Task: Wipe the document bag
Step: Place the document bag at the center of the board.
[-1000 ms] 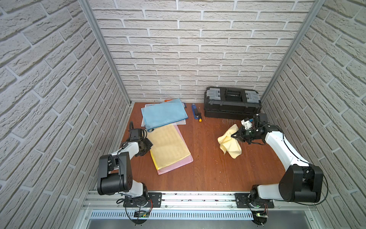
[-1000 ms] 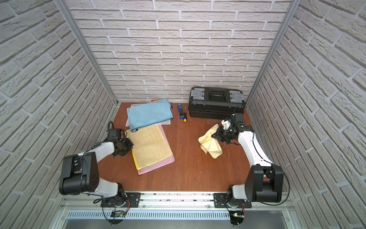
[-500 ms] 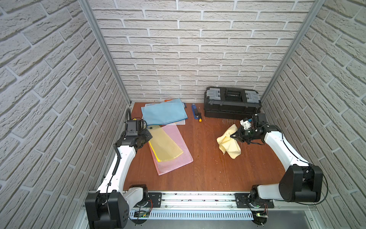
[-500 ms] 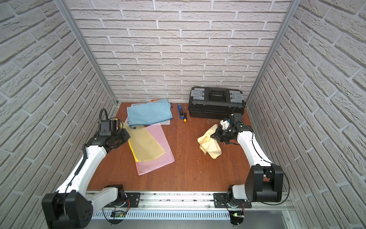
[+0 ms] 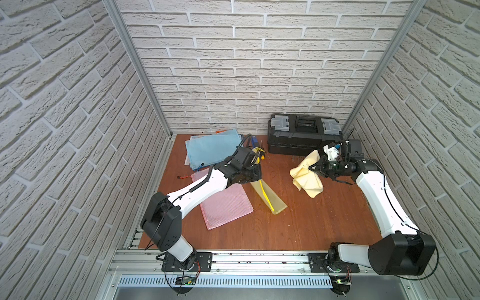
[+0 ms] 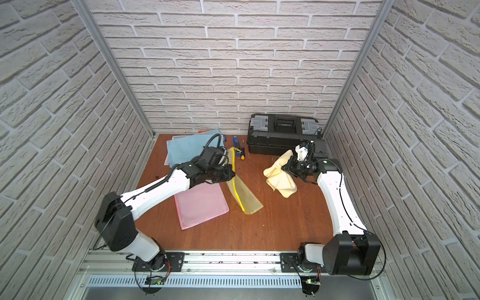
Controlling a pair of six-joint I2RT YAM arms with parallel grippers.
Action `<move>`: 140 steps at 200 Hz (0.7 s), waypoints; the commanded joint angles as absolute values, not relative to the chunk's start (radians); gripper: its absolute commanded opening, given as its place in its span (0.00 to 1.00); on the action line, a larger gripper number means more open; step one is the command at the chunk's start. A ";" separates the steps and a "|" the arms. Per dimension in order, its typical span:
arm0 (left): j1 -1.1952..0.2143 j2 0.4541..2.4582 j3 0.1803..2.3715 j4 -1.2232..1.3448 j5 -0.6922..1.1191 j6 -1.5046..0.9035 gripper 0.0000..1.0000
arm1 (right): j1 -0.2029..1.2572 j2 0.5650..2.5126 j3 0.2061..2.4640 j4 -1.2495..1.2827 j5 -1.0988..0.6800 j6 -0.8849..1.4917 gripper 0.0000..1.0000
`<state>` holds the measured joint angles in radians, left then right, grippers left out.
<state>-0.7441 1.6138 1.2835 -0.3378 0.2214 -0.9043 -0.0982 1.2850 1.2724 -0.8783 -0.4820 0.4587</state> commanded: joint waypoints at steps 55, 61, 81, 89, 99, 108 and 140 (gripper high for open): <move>-0.776 1.726 1.162 -0.061 0.482 -1.005 0.05 | -0.141 1.190 1.273 -0.956 -0.432 0.402 0.02; -0.776 1.735 1.153 -0.087 0.471 -0.980 0.07 | -0.141 1.190 1.255 -0.939 -0.449 0.406 0.02; -0.776 1.781 1.152 -0.169 0.411 -0.890 0.32 | -0.140 1.198 1.180 -0.863 -0.558 0.397 0.02; -0.776 1.801 1.159 -0.180 0.392 -0.852 0.36 | -0.139 1.204 1.139 -0.818 -0.598 0.418 0.02; -0.775 1.832 1.182 -0.202 0.370 -0.808 0.49 | -0.132 1.212 1.080 -0.750 -0.662 0.453 0.02; -0.775 1.858 1.217 -0.231 0.350 -0.771 0.51 | -0.116 1.220 1.041 -0.713 -0.696 0.469 0.02; -0.770 1.806 1.266 -0.318 0.226 -0.720 0.56 | 0.034 1.234 1.026 -0.814 -0.622 0.374 0.02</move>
<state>-0.7731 1.8816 1.2316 -0.2565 0.3439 -0.8043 -0.0738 1.2446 1.0168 -0.8051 -0.6083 0.4370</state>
